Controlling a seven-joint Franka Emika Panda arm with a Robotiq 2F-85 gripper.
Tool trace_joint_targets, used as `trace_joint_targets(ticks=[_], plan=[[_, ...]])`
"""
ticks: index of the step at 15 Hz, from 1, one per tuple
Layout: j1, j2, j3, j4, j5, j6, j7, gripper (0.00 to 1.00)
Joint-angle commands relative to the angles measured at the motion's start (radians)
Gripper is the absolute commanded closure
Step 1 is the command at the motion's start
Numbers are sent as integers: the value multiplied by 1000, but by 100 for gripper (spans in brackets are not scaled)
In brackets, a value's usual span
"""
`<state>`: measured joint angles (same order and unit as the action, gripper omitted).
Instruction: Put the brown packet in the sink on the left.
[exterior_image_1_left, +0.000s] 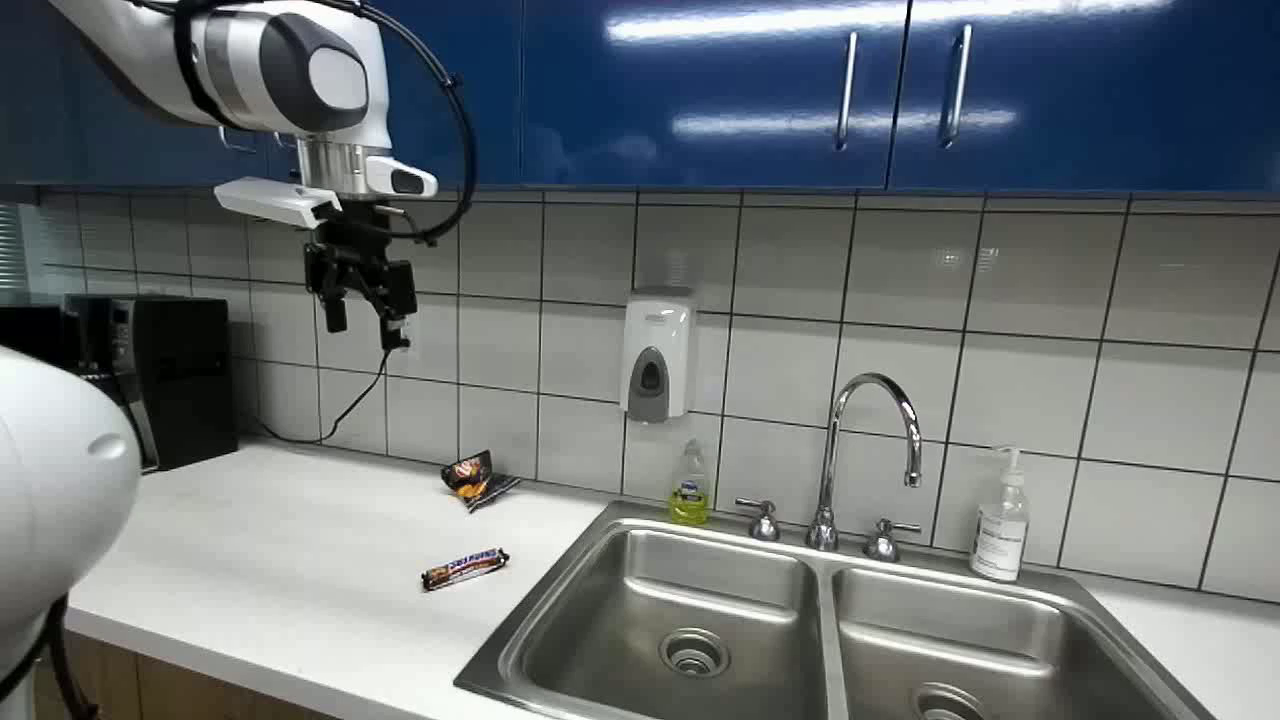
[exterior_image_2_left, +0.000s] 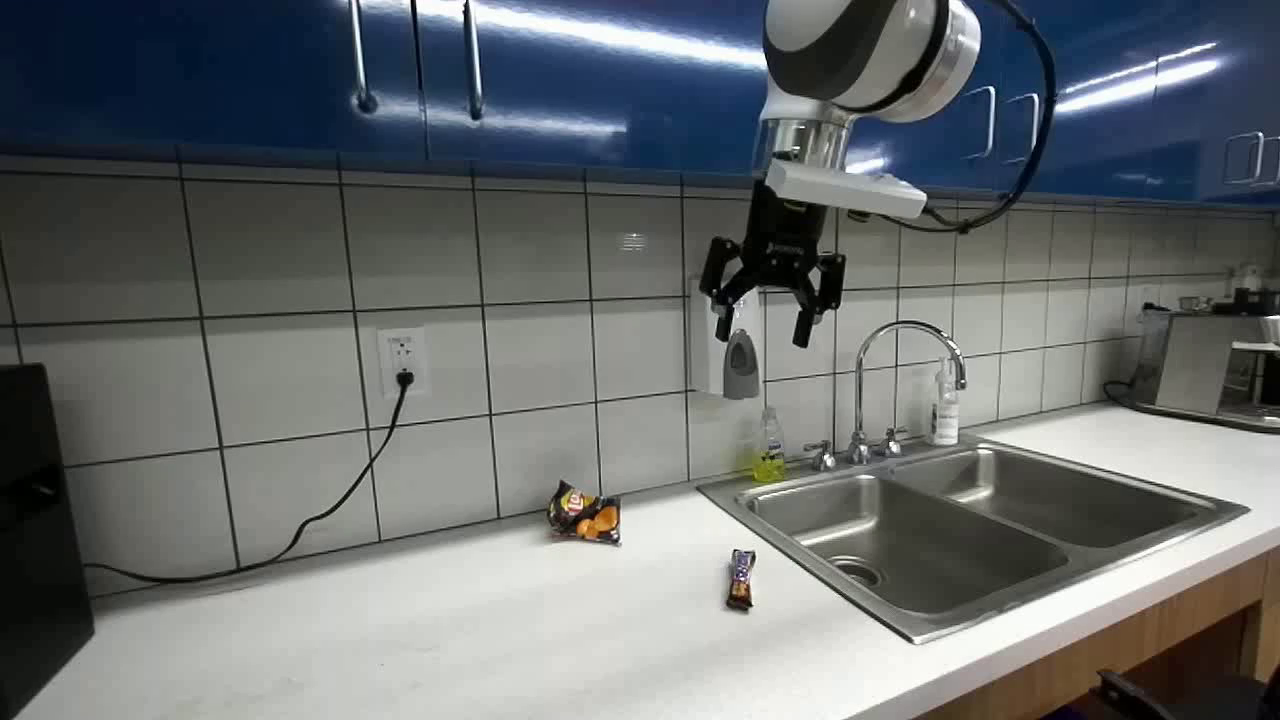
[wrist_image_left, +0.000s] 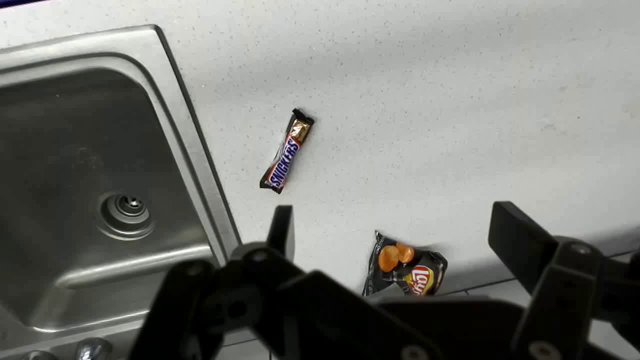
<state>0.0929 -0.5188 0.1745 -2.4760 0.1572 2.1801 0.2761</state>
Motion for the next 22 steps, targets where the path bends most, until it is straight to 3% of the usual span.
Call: trace_joint_targets(ticks=[1,13,22], plan=[[3,1,-3,2,-2,-3,2,0],[-45,111,18,34,-175,-85,89,0],[-24,235,-12,24,-137,-41,57,0]])
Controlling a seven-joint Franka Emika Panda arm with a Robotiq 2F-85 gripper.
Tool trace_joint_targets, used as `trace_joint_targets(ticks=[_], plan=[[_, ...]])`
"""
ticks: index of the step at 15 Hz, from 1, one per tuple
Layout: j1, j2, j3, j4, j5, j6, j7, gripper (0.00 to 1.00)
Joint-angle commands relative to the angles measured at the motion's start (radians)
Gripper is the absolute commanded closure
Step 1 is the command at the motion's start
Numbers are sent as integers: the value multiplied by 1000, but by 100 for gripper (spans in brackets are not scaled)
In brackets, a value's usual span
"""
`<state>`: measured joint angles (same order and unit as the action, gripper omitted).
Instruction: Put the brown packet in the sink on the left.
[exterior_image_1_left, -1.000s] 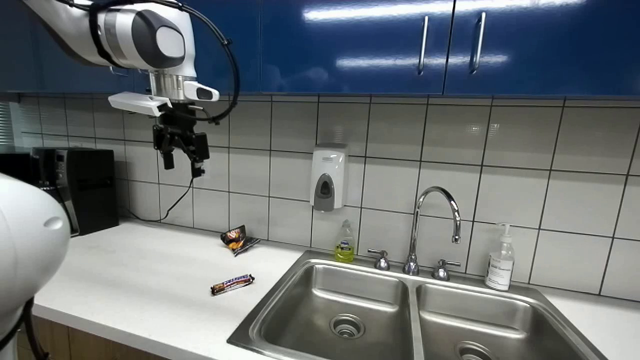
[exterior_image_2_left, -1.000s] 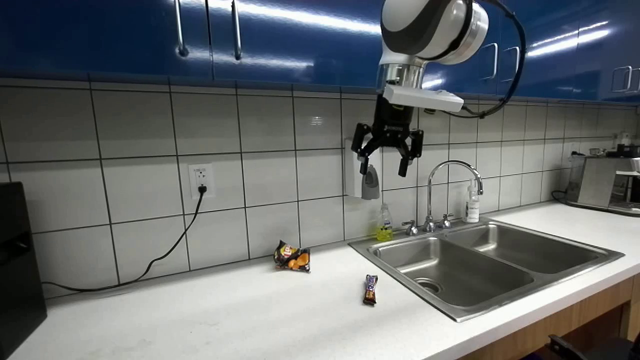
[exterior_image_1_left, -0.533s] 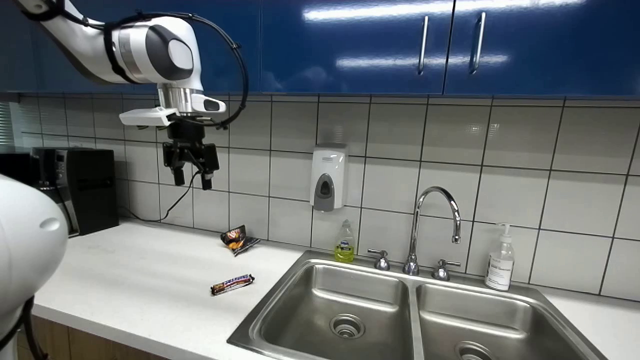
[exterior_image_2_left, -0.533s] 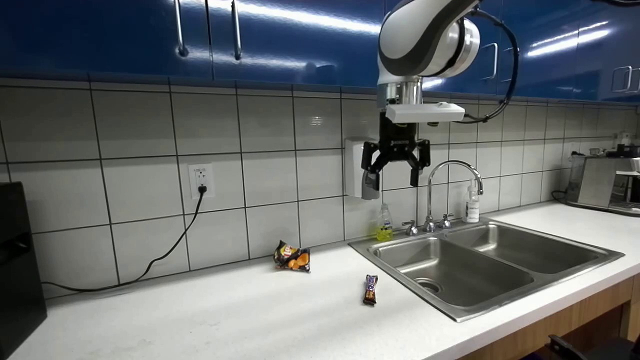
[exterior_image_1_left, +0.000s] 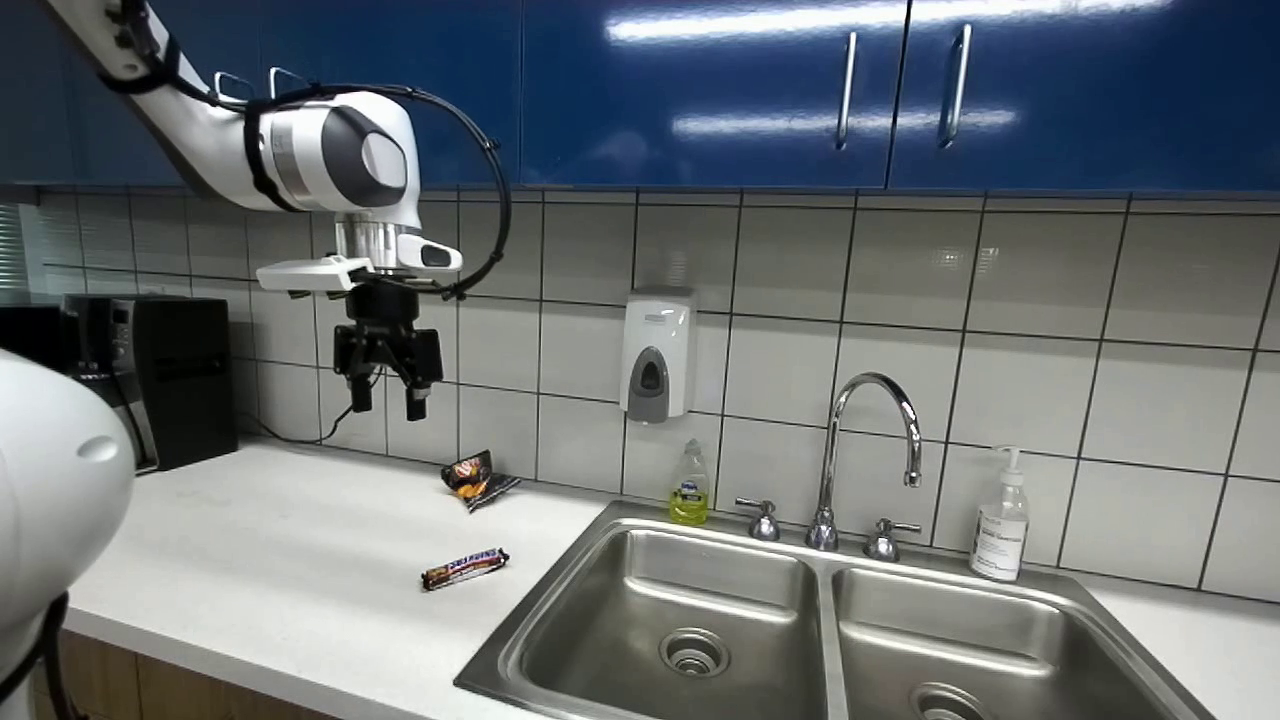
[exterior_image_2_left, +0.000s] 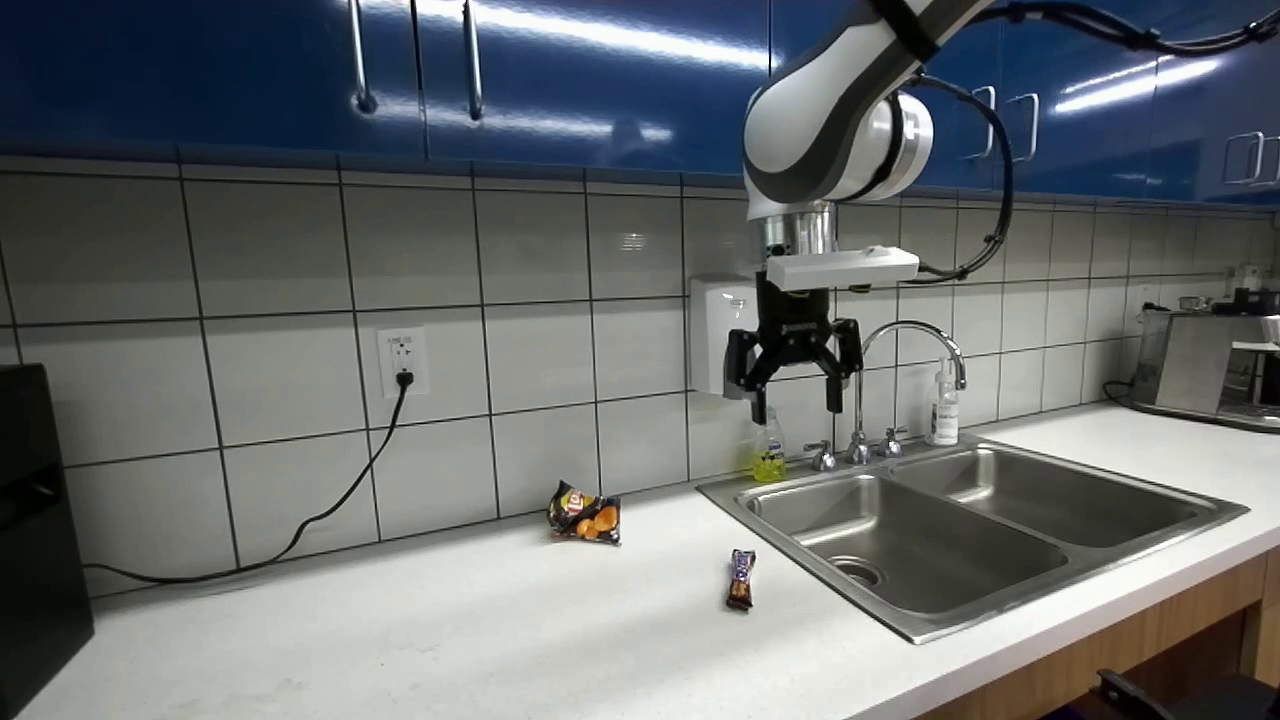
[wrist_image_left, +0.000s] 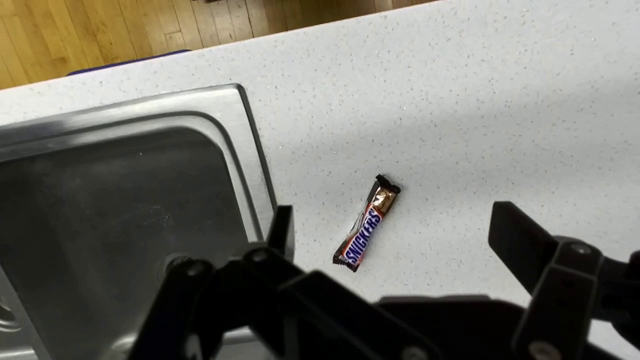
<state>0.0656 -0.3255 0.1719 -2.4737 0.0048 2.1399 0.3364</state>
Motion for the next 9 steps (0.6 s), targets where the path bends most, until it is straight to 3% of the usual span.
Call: trace_joint_targets(ticks=[1,9], plan=[[5,50,-13,16,26,10,-9,0],[19,112,-38,-38,121,169,-75,0]])
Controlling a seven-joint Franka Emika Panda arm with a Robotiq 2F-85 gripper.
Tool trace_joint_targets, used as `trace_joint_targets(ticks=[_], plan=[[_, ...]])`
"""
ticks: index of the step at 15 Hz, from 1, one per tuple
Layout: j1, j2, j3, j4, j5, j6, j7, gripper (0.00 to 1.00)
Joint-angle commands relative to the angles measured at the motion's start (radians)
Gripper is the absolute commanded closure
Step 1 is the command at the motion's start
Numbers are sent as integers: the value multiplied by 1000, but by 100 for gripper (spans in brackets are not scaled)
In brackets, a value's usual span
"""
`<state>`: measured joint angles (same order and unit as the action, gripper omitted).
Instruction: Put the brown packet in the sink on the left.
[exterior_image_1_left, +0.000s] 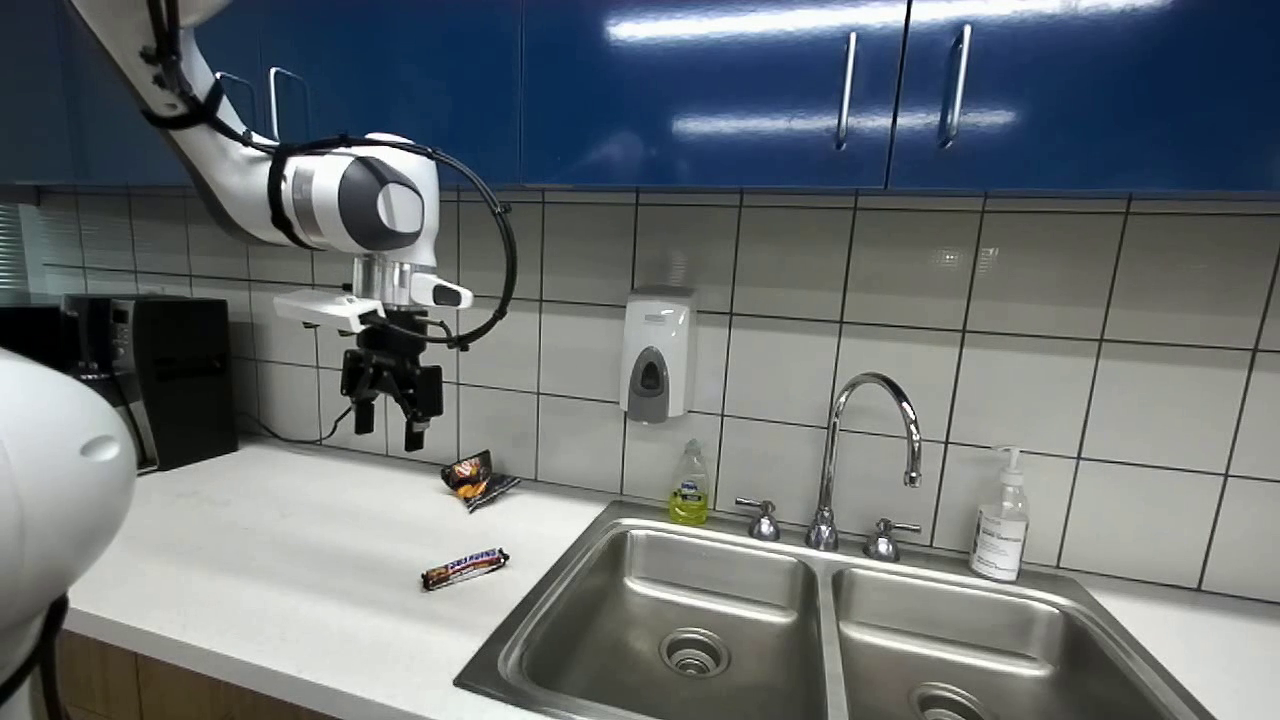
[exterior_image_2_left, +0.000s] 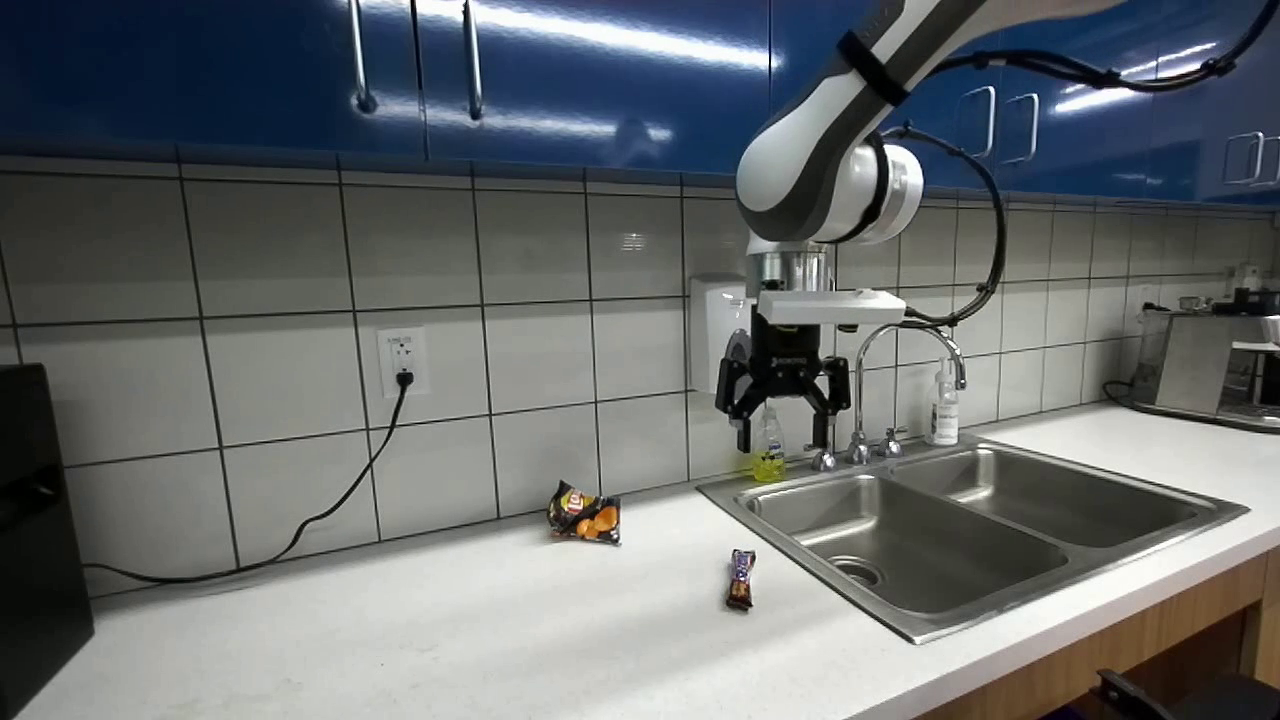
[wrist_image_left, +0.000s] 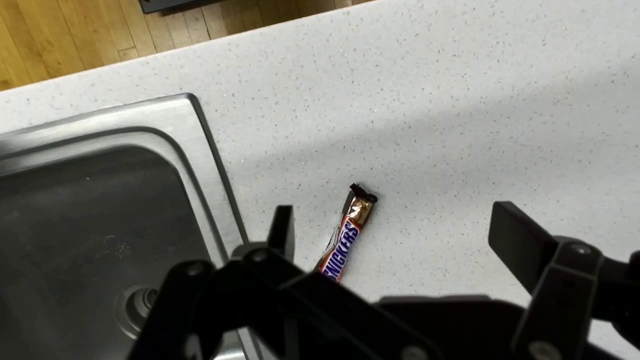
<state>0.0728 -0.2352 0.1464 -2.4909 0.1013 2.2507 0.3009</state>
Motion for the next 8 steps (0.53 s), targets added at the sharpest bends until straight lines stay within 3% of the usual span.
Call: trace_joint_targets(ticks=[1,8], plan=[[13,35,-12,-27,24,80,-46,0],[22,176,-10,-41,8,250,-85,0]])
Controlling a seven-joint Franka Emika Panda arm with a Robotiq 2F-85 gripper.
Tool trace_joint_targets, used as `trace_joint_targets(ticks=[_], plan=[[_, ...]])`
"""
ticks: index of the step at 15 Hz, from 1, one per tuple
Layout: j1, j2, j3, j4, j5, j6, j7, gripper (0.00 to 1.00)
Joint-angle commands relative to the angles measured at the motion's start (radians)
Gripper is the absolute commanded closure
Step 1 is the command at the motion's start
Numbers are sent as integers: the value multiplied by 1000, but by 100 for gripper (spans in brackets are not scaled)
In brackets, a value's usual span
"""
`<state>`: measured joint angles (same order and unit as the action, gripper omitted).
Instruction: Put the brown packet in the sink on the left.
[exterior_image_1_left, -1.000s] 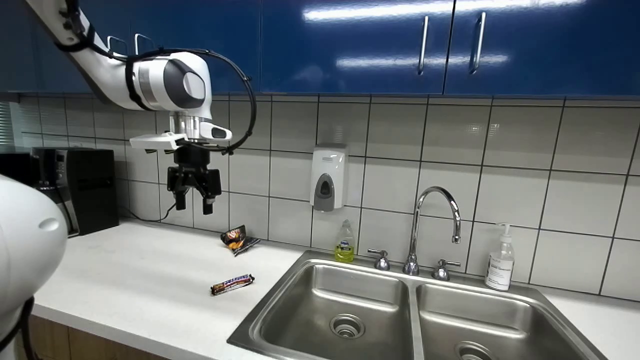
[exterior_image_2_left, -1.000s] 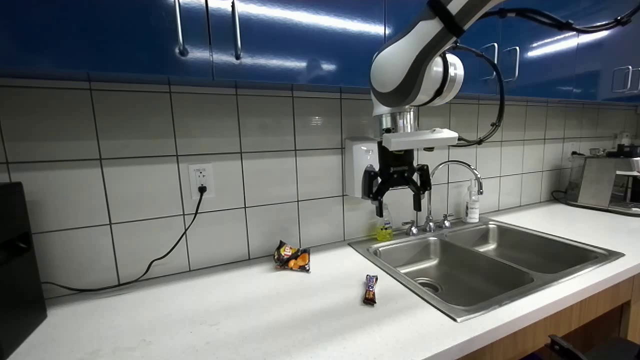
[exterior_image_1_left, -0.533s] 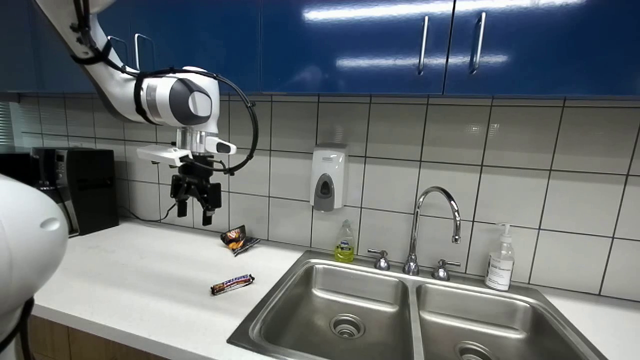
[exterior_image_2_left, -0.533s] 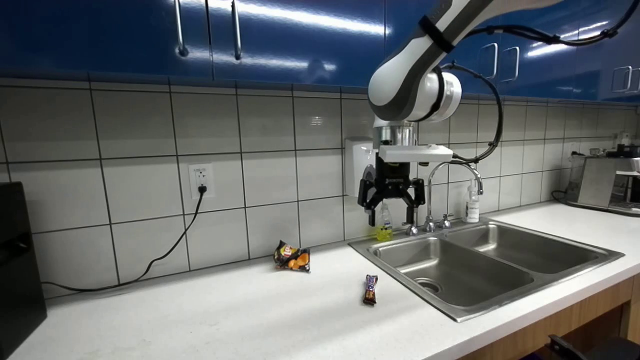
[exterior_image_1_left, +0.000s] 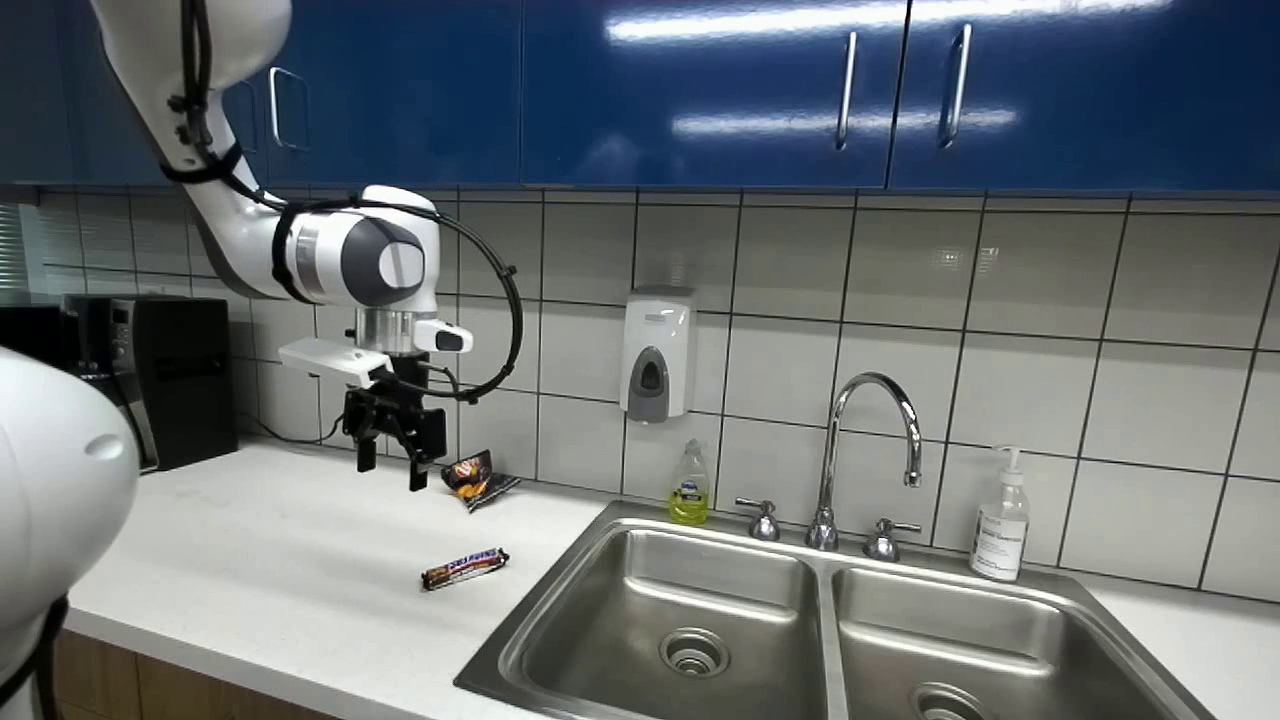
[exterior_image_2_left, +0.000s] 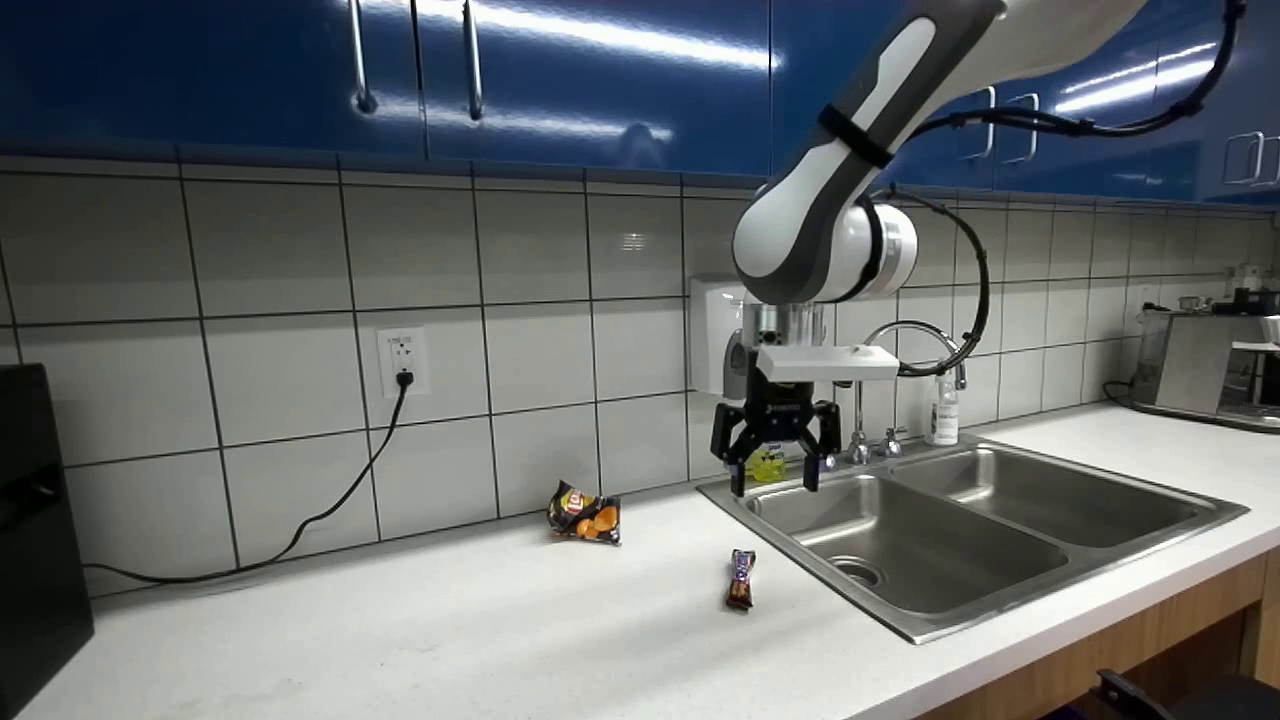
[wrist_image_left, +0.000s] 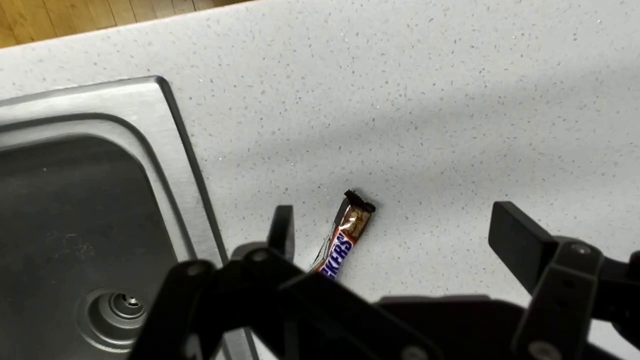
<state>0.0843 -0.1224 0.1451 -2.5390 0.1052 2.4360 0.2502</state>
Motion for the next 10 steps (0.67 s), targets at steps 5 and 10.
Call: trace_joint_targets(ticks=[5,10], plan=[[12,207,-13,37,-8,171,-44,0],[19,335,-21,109,-20,234,-36,0]])
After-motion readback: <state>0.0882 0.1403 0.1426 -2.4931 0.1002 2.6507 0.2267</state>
